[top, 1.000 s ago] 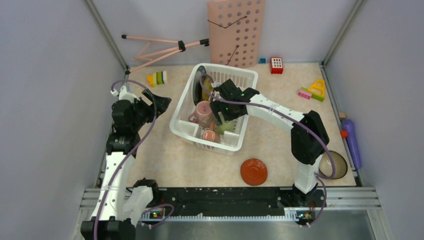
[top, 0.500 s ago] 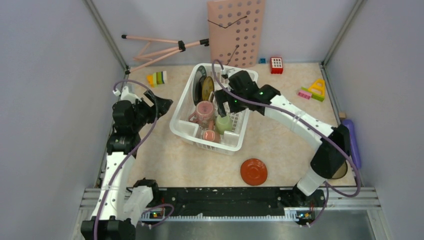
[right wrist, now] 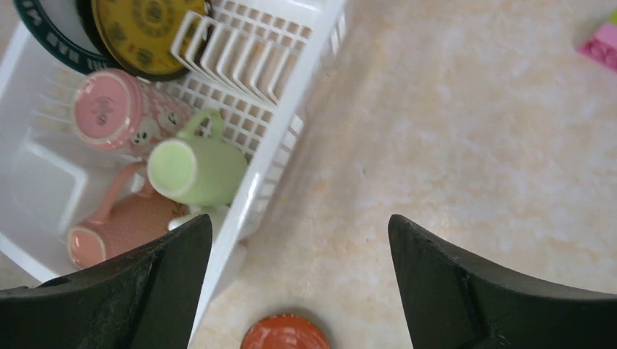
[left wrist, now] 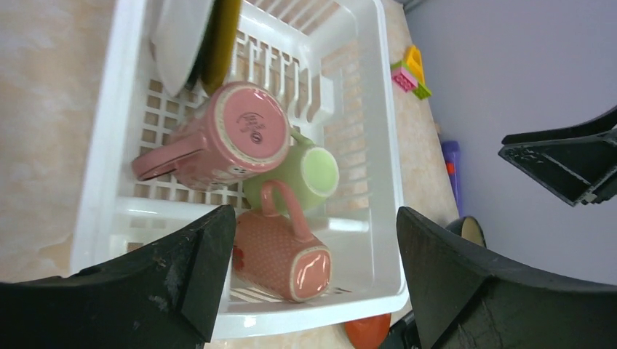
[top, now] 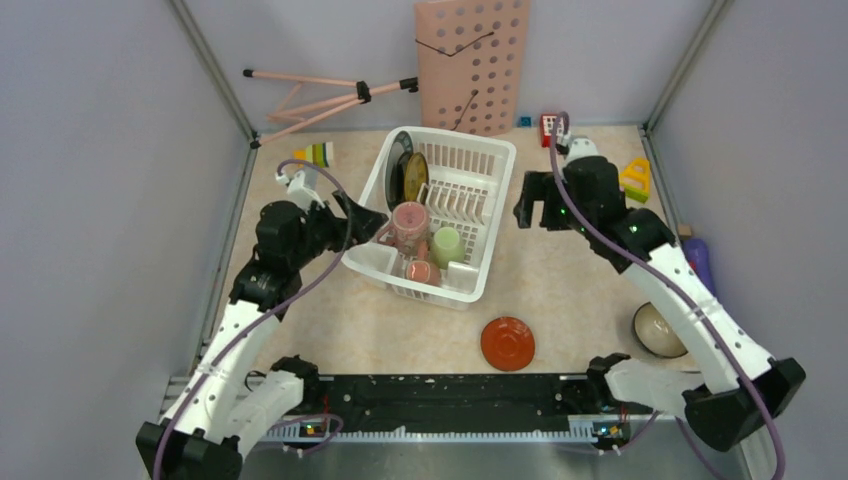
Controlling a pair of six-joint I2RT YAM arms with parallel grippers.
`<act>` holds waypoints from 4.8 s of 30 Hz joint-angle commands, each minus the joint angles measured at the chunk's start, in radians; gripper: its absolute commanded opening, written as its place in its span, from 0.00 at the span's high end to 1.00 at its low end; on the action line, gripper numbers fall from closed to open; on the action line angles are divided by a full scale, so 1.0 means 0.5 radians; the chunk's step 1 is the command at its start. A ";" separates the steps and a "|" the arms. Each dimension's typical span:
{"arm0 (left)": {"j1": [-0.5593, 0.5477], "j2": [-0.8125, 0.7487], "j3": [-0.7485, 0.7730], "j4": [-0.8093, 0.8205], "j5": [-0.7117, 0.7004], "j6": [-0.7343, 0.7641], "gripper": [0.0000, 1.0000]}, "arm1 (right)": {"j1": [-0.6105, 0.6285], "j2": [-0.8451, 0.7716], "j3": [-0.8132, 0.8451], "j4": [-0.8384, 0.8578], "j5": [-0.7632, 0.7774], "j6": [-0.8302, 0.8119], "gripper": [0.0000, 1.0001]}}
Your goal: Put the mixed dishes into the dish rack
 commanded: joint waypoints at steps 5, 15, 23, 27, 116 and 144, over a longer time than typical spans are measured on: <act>-0.167 0.056 0.166 0.030 -0.127 0.147 0.15 | -0.209 -0.482 -0.515 -0.136 -0.118 0.213 0.12; -0.167 0.093 0.337 -0.356 -0.176 0.421 0.16 | -0.250 -0.998 -1.347 0.069 -0.409 0.830 0.21; -0.168 0.005 0.298 -0.476 -0.186 0.419 0.19 | -0.247 -1.249 -1.924 0.365 -0.726 1.071 0.25; -0.166 -0.059 0.212 -0.413 -0.146 0.340 0.19 | -0.247 -1.235 -2.067 0.469 -0.853 1.139 0.25; -0.229 0.544 0.211 0.632 1.012 -0.560 0.33 | -0.154 -0.257 -0.836 1.732 -1.518 1.196 1.00; -0.614 1.139 1.286 -0.549 -0.883 0.275 1.00 | -0.136 -0.421 -0.751 0.980 0.124 0.870 0.12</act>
